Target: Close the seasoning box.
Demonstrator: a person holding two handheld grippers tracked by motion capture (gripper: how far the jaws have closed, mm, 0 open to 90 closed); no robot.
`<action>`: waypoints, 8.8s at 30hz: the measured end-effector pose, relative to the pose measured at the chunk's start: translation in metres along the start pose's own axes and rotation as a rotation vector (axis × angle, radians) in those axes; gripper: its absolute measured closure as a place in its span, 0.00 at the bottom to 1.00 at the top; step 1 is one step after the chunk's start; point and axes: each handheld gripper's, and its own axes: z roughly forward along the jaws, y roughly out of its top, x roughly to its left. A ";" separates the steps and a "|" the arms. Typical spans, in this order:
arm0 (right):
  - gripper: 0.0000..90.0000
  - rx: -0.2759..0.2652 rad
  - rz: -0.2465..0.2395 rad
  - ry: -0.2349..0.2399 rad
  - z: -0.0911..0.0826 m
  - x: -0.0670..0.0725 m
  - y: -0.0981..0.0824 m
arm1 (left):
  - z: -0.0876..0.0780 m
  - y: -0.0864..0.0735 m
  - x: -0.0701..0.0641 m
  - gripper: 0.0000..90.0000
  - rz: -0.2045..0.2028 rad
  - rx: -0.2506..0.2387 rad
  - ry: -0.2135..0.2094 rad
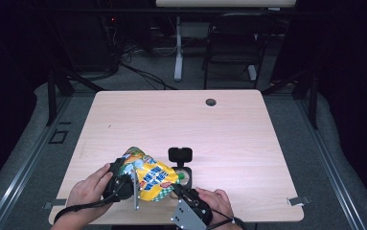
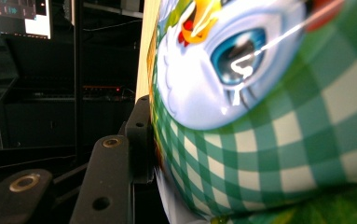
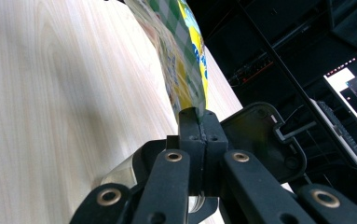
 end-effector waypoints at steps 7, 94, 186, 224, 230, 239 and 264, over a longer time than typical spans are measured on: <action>1.00 -0.002 0.005 0.001 0.002 0.003 -0.002 | 0.000 0.000 0.000 0.64 0.024 0.000 0.019; 1.00 0.013 0.045 0.003 0.023 0.010 -0.015 | -0.002 0.007 0.007 0.64 0.176 0.110 0.085; 1.00 0.013 0.088 0.002 0.022 0.016 -0.020 | -0.013 0.024 0.018 0.64 0.326 0.142 0.145; 1.00 0.017 0.108 -0.001 0.023 0.018 -0.022 | -0.015 0.030 0.023 0.64 0.359 0.154 0.139; 1.00 0.014 0.110 -0.003 0.022 0.019 -0.023 | -0.015 0.032 0.024 0.64 0.366 0.152 0.139; 1.00 0.016 0.120 -0.004 0.020 0.017 -0.025 | -0.016 0.037 0.025 0.64 0.380 0.151 0.145; 1.00 0.022 0.131 0.020 0.022 0.020 -0.025 | -0.017 0.041 0.028 0.70 0.407 0.148 0.146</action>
